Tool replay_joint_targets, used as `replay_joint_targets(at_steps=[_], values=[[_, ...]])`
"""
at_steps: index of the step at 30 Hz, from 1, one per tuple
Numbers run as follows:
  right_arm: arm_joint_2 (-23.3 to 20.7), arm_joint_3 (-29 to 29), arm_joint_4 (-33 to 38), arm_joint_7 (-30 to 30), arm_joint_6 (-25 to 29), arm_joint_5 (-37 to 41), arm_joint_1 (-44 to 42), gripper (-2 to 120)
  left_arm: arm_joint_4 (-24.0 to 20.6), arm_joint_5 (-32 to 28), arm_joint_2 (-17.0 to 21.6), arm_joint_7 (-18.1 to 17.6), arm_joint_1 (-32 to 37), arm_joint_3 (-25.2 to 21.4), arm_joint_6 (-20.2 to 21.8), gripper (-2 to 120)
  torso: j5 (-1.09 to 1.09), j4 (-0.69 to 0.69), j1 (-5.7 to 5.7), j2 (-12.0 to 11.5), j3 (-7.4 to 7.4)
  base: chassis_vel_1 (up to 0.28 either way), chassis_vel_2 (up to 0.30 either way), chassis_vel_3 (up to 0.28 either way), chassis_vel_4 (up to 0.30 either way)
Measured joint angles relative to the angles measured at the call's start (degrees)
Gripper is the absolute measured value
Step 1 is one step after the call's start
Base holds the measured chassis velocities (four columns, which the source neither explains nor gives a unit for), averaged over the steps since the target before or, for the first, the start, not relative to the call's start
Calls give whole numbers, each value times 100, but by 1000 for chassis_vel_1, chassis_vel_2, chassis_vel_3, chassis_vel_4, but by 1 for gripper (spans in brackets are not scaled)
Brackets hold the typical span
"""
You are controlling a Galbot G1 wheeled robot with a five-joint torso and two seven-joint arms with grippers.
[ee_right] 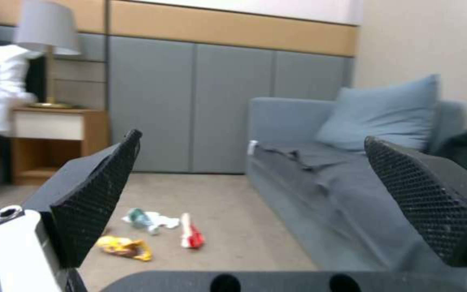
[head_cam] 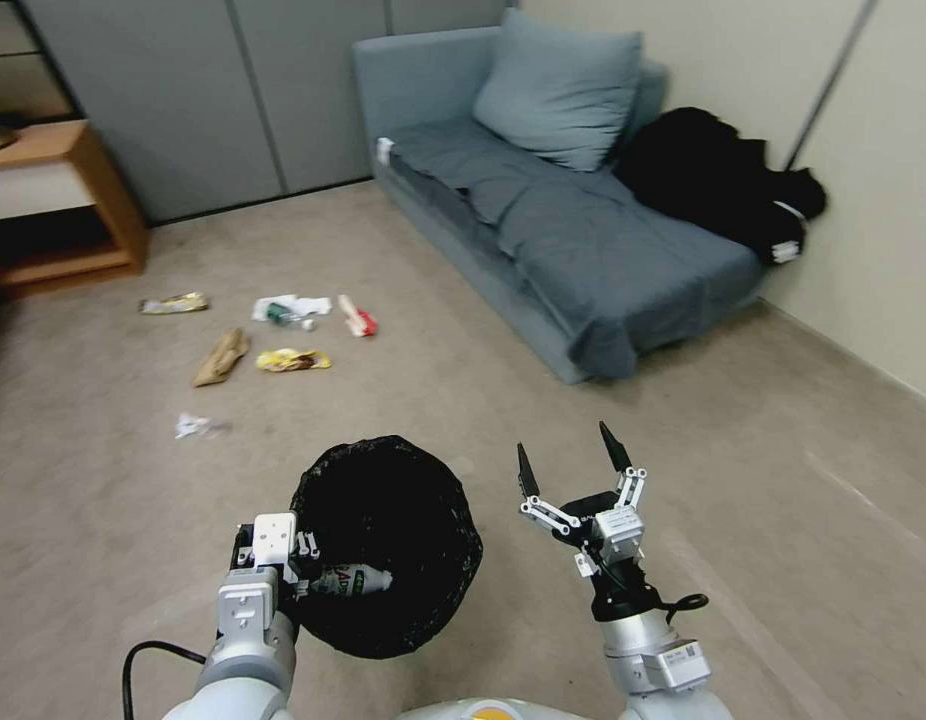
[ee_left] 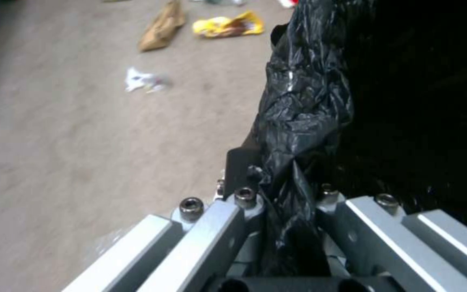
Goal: Pick up the trash bin, then pick up the garbage from the floor and place it into the trash bin.
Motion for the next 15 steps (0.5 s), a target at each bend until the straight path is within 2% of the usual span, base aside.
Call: replay_joint_targets(at_steps=[15], values=[[-85,-15,14,-8,-110,35,119,100,3,4,11,2,17,1,-4,1,0,0,0,0,0,124,117,124,134]])
